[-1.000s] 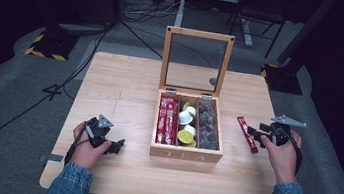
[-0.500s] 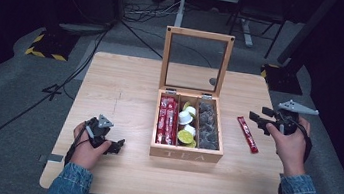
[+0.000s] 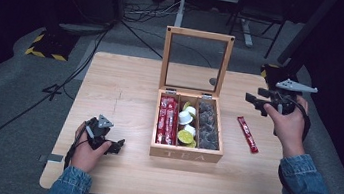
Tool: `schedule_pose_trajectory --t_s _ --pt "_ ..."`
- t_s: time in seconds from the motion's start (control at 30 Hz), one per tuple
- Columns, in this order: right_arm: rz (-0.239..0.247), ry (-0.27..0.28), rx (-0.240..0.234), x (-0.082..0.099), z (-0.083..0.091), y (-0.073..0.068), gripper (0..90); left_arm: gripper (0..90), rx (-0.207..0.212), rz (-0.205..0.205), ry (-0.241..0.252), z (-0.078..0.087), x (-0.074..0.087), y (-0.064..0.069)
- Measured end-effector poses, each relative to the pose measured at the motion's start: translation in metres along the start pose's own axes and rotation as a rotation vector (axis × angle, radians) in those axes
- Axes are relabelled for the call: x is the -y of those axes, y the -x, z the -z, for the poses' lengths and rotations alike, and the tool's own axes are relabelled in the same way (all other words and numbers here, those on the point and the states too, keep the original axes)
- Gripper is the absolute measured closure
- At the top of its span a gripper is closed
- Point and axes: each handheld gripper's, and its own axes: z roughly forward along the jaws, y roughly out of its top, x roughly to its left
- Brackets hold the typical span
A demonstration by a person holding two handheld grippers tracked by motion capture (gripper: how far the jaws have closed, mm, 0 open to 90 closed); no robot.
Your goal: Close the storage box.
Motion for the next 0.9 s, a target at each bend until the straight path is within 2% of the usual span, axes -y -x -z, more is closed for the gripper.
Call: schedule_pose_trajectory --t_s 0.1,0.33,0.53,0.73,0.9 --pt "0.022 0.007 -0.011 -0.015 -0.005 -0.001 36.8 0.2 -0.002 -0.001 -0.001 0.0 0.0 0.0" --pt "0.052 0.026 -0.003 -0.038 -0.016 0.001 36.8 0.2 -0.004 0.004 -0.001 0.001 0.001 0.0" --pt "0.065 0.034 -0.037 -0.06 -0.031 -0.001 36.6 0.2 -0.004 0.003 -0.002 0.001 0.001 0.0" --pt "0.096 0.038 -0.049 -0.084 -0.05 -0.005 36.2 0.1 -0.004 0.004 0.0 0.001 0.001 0.0" --pt "0.112 0.036 -0.056 -0.096 -0.068 -0.007 36.2 0.1 -0.003 0.003 -0.001 0.001 0.001 0.0"
